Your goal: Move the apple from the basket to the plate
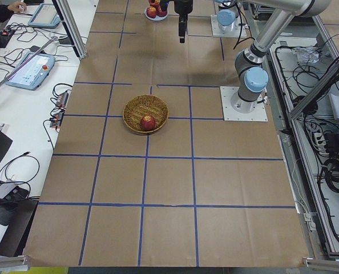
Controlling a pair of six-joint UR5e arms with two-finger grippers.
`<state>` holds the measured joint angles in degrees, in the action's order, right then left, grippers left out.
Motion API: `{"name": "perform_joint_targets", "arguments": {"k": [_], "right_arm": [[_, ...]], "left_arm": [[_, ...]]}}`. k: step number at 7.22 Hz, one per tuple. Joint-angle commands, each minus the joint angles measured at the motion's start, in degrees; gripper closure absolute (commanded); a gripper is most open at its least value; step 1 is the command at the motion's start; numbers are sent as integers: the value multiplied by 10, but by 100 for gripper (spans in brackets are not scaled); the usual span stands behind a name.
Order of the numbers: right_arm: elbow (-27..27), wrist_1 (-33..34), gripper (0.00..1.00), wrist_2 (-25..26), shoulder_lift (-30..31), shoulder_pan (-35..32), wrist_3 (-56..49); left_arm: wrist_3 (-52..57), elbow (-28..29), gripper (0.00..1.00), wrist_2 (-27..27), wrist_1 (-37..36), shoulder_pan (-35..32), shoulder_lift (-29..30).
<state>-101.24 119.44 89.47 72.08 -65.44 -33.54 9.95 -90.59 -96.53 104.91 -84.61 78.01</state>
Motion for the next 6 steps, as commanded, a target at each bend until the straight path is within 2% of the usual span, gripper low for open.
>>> {"name": "perform_joint_targets", "arguments": {"k": [1, 3, 4, 5, 6], "right_arm": [[-3, -4, 54, 21, -1, 1, 1], [-4, -29, 52, 22, 5, 1, 1], [-4, -36, 52, 22, 5, 1, 1], [-4, -35, 29, 21, 4, 1, 1], [-3, -35, 0, 21, 4, 1, 1]], "left_arm": [[-8, 12, 0, -33, 39, 3, -10], [-9, 16, 0, -34, 70, 4, -9], [-12, 11, 0, -29, 73, 5, 10], [-13, 21, 0, -24, 71, 4, 15], [-18, 15, 0, -25, 71, 2, 11]]}}
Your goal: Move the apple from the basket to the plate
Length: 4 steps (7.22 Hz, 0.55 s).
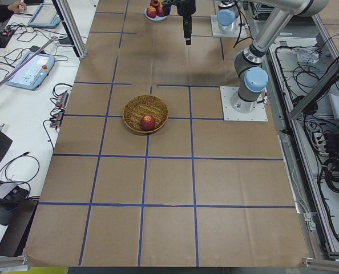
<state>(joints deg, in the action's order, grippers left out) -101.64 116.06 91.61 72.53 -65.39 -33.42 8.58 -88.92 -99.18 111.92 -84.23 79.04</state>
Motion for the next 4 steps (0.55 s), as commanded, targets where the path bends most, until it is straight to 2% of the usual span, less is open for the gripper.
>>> {"name": "perform_joint_targets", "arguments": {"k": [1, 3, 4], "right_arm": [[4, -1, 0, 1, 0, 0, -1], [17, -17, 0, 0, 29, -3, 5], [45, -75, 0, -5, 65, -8, 11]], "left_arm": [[0, 2, 0, 0, -2, -1, 6], [3, 0, 0, 3, -91, -2, 20], [3, -2, 0, 4, -94, -2, 22]]}}
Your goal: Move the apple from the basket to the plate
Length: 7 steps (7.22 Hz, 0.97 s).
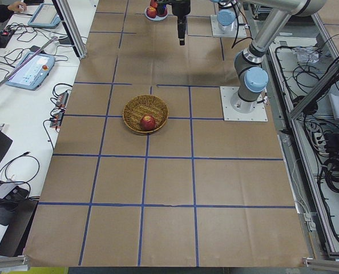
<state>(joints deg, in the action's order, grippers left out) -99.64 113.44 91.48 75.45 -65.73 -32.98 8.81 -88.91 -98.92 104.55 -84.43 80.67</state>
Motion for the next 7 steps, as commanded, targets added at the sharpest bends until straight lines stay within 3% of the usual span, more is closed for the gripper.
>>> {"name": "perform_joint_targets", "arguments": {"k": [1, 3, 5, 7], "right_arm": [[57, -109, 0, -4, 57, -25, 20], [93, -206, 0, -6, 101, -93, 121], [91, -263, 0, -10, 147, -180, 239], [73, -272, 0, -25, 170, -235, 297]], "left_arm": [[2, -5, 0, 23, -21, -1, 5], [2, -9, 0, 35, -33, -1, 6], [2, -9, 0, 35, -46, -1, 19], [2, -8, 0, 34, -46, -2, 20]]}}
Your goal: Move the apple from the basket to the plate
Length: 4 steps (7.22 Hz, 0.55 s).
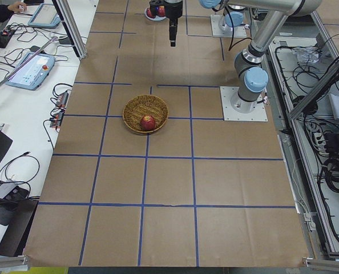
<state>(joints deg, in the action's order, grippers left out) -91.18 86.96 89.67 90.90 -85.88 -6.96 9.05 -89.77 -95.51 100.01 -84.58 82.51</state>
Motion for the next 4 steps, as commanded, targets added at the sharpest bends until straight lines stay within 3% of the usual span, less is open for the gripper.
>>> {"name": "perform_joint_targets", "arguments": {"k": [1, 4], "right_arm": [[-27, -5, 0, -9, 29, -36, 38], [-34, 1, 0, -5, 32, -36, 39]], "left_arm": [[-1, -2, 0, 0, -1, -1, 2], [3, -3, 0, -1, -1, 0, 5]]}}
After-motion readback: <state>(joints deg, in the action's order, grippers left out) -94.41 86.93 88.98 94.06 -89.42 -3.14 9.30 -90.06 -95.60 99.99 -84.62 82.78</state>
